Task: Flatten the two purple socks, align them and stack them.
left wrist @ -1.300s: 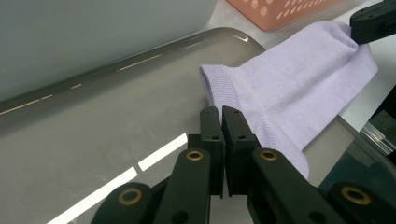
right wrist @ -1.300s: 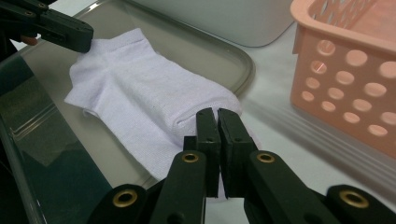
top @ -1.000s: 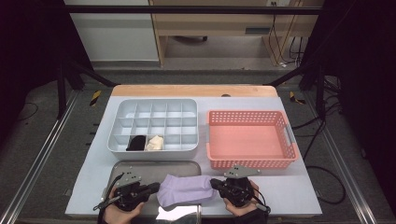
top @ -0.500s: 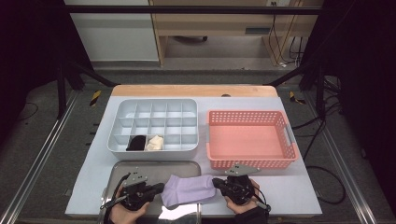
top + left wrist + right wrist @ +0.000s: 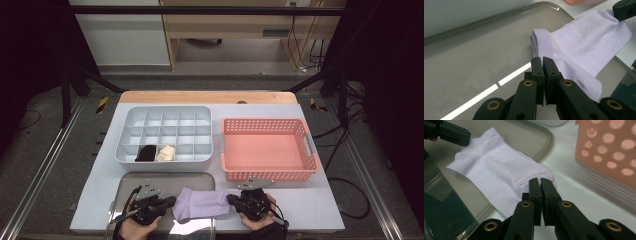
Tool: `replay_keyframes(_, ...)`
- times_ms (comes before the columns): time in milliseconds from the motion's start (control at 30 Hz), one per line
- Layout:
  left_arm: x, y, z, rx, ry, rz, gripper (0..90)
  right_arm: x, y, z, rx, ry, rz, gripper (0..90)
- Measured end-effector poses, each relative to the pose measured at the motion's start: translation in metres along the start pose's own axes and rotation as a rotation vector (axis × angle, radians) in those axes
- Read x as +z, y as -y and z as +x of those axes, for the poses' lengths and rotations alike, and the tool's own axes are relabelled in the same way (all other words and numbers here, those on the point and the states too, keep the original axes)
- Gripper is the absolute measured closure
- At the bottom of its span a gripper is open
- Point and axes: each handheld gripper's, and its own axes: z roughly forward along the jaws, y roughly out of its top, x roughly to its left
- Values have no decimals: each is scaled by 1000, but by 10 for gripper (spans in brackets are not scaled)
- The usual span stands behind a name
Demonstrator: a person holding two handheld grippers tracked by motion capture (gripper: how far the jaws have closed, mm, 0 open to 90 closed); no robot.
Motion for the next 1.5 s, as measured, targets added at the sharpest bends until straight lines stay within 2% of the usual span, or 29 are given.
replay_keyframes(167, 1, 1, -2, 14, -13, 2, 872, 6, 3, 0, -4, 7, 24, 876)
replay_keyframes(367, 1, 1, -2, 25, -15, 6, 871, 8, 3, -2, -11, 37, 1, 875)
replay_keyframes(467, 1, 1, -2, 30, -20, 2, 866, 12, 4, -2, -11, 49, 14, 832)
replay_keyframes(533, 0, 1, -3, 32, -31, -15, 848, 13, 5, -4, -11, 50, 16, 809)
replay_keyframes(600, -2, 1, -2, 51, -52, -27, 803, 9, 5, -5, -3, 55, -8, 774)
replay_keyframes(700, -2, 1, 0, 56, -58, -30, 757, 4, 6, -7, 11, 52, -39, 766)
replay_keyframes(900, 4, 2, -1, 78, -66, -6, 697, 14, 11, -8, 16, 38, -3, 769)
replay_keyframes(1067, 7, 2, 0, 77, -45, 6, 710, 18, 14, -10, 51, 23, -3, 775)
replay_keyframes(1200, 10, 2, -1, 46, -6, 24, 767, 19, 14, -10, 67, 17, -1, 820)
replay_keyframes(1400, 8, 1, -2, 27, -12, 29, 817, 18, 11, -10, 81, 6, 18, 869)
replay_keyframes(1500, 6, 2, -5, 29, -40, 12, 829, 18, 7, -11, 53, 62, -7, 873)
